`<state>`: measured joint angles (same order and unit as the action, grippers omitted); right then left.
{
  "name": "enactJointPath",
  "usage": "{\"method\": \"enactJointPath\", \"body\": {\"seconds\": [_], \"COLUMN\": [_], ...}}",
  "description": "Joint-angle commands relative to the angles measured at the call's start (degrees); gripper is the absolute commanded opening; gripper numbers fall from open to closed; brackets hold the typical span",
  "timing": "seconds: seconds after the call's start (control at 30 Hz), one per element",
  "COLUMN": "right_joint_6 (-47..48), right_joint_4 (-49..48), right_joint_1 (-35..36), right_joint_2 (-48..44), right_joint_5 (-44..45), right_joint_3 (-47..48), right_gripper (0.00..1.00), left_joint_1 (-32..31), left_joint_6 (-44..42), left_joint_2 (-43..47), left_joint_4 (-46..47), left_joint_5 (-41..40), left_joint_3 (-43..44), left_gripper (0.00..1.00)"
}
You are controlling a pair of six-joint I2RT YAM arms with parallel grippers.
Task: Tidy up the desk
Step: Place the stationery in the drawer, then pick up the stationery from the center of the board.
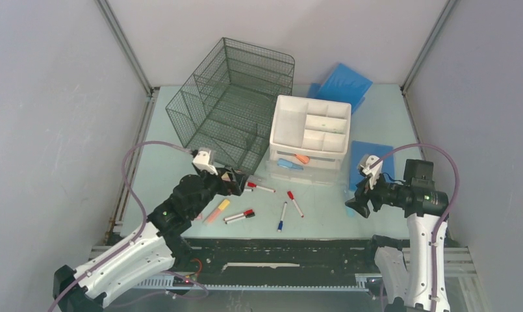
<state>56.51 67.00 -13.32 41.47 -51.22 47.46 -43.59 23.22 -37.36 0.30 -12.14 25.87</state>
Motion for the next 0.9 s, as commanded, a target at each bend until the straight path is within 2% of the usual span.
{"method": "enactJointPath", "body": {"seconds": [0.0, 0.2, 0.37, 0.63, 0.87], "right_joint_6": [-1.5, -1.8, -2.3, -2.8, -3.7], "right_joint_4": [-1.9, -2.5, -3.1, -3.9, -4.9], "right_joint_1": [1.1, 1.8, 2.4, 3.5, 4.3], "right_joint_2": [0.0, 0.2, 0.3, 0.5, 0.8], "right_joint_5": [0.9, 1.7, 2.5, 3.7, 5.1], "right_joint_3": [-0.3, -0.5, -0.7, -1.0, -1.4], "right_gripper": [0.77, 0.77, 0.78, 0.78, 0.79], "left_joint_1": [1.1, 1.4, 3.0, 12.4, 16.4], "left_joint_6": [11.2, 21.1, 23.4, 28.6, 34.4], "left_joint_2": [4.8, 9.0, 8.7, -0.4, -13.4], "left_joint_4": [-11.9, -23.7, -28.2, -30.4, -38.9], "left_joint_5": [-11.7, -24.1, -27.8, -21.0, -17.6], "left_joint_3": [-2.1, -3.7, -3.6, -2.8, 2.4], "left_gripper": [1.00, 1.00, 0.96, 0.89, 0.86]}}
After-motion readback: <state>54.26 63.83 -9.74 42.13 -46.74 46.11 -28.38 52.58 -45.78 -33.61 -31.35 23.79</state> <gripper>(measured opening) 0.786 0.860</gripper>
